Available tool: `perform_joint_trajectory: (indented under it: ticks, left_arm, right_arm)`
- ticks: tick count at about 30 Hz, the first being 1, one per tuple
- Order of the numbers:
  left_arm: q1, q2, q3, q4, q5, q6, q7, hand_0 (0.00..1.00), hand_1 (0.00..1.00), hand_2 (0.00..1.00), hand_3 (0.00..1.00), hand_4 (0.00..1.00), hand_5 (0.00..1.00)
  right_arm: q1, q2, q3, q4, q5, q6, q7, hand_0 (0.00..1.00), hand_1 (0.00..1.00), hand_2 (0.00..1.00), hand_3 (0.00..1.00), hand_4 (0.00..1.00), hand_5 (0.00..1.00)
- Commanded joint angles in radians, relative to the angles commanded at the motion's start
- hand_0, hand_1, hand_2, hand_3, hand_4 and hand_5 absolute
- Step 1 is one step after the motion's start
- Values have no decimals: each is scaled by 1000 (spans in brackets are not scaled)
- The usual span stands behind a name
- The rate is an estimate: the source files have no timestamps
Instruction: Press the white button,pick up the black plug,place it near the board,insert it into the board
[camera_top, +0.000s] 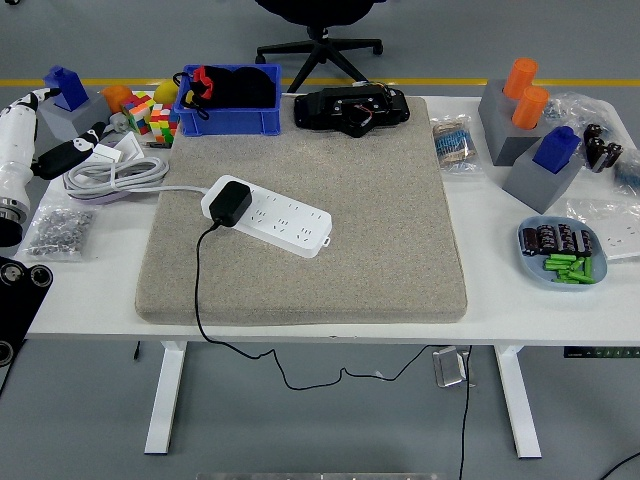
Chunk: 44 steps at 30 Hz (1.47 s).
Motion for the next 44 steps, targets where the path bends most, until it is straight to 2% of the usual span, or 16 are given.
perform_joint_trajectory:
  ticks: [18,44]
  left_arm:
    - [2,0,6,-5,-11,-2,2,969,955,891,839,833,642]
    - [6,-1,15,-13,-25,-9,5,968,953,891,839,832,644]
  right_arm:
    - [-1,0,4,-2,-2,-13,22,764,637,641,607,653,420]
    - [-5,-1,-4,-1,1,-7,13,764,635,640,604,653,419]
